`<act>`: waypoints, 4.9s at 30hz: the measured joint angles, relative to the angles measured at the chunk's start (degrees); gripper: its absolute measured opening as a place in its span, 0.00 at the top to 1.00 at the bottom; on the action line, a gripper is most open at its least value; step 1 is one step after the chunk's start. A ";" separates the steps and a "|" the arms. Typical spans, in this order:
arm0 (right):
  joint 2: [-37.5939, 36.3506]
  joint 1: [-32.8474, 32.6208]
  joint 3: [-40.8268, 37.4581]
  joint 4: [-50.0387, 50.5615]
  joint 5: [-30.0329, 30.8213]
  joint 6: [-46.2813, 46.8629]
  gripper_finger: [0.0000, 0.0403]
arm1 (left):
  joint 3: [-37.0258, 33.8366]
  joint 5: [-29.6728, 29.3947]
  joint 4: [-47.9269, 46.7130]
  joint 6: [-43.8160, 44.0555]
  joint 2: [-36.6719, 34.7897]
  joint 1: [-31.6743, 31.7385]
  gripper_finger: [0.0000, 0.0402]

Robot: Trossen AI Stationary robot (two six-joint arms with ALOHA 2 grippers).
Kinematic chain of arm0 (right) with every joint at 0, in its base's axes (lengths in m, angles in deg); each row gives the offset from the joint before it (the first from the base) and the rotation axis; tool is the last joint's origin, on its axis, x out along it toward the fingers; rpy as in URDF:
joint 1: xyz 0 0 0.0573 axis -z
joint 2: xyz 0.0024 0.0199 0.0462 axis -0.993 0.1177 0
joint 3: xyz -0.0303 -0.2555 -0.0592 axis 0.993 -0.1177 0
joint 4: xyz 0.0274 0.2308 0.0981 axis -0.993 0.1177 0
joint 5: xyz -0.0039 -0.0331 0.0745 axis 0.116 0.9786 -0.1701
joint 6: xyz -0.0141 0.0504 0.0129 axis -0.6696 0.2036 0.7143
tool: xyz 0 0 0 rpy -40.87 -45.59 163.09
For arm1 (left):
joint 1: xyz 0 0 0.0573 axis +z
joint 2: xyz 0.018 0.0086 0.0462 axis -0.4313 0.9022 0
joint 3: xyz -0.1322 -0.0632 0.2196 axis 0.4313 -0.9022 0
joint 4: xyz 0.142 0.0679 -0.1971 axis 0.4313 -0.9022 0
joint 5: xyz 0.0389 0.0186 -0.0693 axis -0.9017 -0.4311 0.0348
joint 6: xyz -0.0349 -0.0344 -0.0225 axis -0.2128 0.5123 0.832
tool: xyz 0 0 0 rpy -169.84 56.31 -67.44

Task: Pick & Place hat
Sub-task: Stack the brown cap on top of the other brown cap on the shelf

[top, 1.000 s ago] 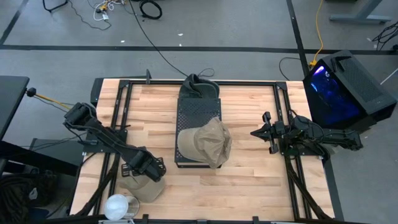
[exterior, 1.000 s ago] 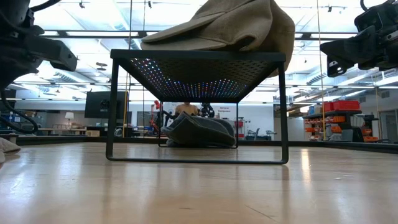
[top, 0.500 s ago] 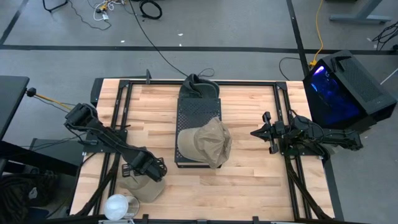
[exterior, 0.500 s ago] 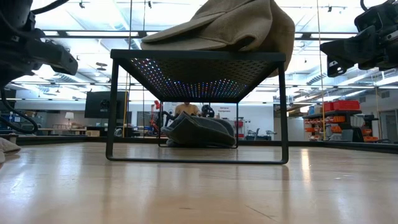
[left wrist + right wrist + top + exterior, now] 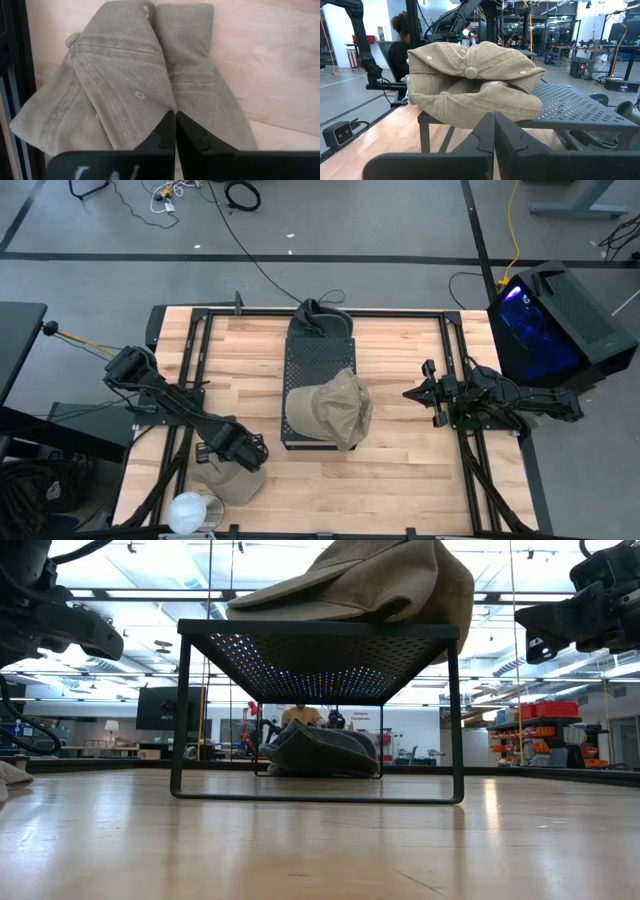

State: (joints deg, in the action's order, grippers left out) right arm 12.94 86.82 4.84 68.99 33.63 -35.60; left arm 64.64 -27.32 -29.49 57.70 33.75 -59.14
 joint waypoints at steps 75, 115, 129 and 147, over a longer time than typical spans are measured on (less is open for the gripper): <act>0.00 -0.01 0.00 0.00 -0.02 0.00 0.98 | 13.29 -8.82 -28.65 -82.32 -5.42 2.15 1.00; 0.00 -0.01 0.00 0.00 0.00 -0.01 0.98 | 13.18 -18.06 -11.65 -130.68 1.14 -5.80 1.00; 0.00 0.00 0.00 0.00 -0.02 -0.01 0.98 | 13.18 -18.13 -10.66 -130.12 1.14 -5.91 0.97; 0.00 -0.01 0.01 0.00 0.00 -0.01 0.98 | 13.18 -15.85 -10.49 -122.35 1.14 -4.50 0.62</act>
State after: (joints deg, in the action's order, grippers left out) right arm 12.94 86.81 4.85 68.99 33.63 -35.62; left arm 77.82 -43.17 -39.98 -64.65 34.88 -63.64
